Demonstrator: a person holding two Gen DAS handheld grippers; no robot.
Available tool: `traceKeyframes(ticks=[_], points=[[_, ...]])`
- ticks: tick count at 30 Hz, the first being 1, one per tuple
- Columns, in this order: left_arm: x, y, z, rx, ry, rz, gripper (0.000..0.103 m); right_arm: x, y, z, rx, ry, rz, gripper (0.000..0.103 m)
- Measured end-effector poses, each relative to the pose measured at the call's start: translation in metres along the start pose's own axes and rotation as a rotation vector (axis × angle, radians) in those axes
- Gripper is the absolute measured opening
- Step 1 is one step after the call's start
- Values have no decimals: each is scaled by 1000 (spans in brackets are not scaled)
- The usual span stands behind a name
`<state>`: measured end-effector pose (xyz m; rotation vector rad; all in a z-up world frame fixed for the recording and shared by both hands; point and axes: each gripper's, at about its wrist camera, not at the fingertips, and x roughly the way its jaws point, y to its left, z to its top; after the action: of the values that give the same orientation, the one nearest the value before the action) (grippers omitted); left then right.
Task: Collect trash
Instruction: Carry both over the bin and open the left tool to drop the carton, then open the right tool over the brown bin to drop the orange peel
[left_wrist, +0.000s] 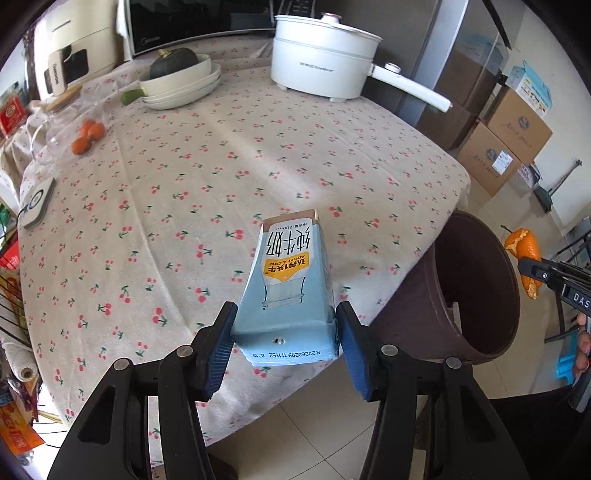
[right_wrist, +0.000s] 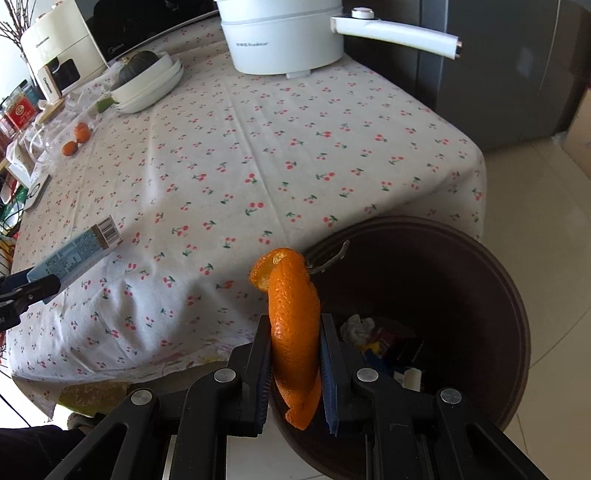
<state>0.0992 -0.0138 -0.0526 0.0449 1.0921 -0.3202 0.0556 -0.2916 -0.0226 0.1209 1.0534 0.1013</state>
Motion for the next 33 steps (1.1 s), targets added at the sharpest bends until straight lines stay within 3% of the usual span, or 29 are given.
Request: traceKeyframes(ticks=[7, 19, 28, 33], points=[[1, -58, 2, 115, -11, -39, 56, -8, -26, -15, 24, -1, -37, 21], [10, -141, 3, 241, -14, -182, 56, -15, -78, -41, 82, 22, -87, 21], [33, -172, 4, 283, 26, -224, 58, -20, -103, -53, 121, 37, -106, 21], [36, -174, 7, 274, 16, -175, 78, -21, -108, -55, 127, 42, -110, 21]])
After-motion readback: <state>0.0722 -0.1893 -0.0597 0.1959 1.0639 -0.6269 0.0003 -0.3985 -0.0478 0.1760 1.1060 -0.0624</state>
